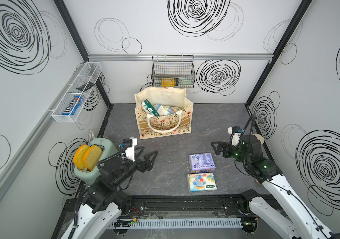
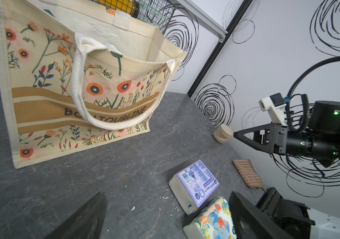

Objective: Put tissues into the canvas bag
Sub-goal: Move the pack of facial tissues to the center of the board.

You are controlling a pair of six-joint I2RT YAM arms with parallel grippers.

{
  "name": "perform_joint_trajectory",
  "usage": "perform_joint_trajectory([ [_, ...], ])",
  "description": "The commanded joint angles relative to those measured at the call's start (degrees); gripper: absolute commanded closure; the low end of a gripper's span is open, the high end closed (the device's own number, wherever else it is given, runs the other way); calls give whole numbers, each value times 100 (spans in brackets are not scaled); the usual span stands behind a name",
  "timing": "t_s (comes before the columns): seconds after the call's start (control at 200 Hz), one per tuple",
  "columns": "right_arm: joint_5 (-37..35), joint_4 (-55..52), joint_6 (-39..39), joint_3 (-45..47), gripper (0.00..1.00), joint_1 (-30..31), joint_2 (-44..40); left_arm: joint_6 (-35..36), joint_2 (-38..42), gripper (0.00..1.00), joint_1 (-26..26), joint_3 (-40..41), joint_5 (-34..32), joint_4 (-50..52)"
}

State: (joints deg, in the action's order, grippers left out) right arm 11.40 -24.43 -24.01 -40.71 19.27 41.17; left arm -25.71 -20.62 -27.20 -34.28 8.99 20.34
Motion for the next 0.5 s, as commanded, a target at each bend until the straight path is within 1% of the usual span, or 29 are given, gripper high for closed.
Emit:
perform_joint_trajectory([
  [0.0,94,-408,-92,-190,2,-37,-153,-45,37,4,-20,2,-14,-201],
  [0.065,156,-512,-167,-268,2,-52,-60,-40,52,4,-20,89,58,-338],
  [0.225,362,-660,-256,-444,3,-83,266,-69,-161,4,0,21,-137,-211],
  [0.32,468,-724,-291,-560,3,-126,441,-39,-344,4,101,-42,-223,-161],
  [0.415,588,-542,-61,-585,3,-168,685,-59,-487,4,295,-74,-24,-207],
  [0.495,506,-281,55,-491,3,-240,942,-261,-491,4,303,78,140,-438],
])
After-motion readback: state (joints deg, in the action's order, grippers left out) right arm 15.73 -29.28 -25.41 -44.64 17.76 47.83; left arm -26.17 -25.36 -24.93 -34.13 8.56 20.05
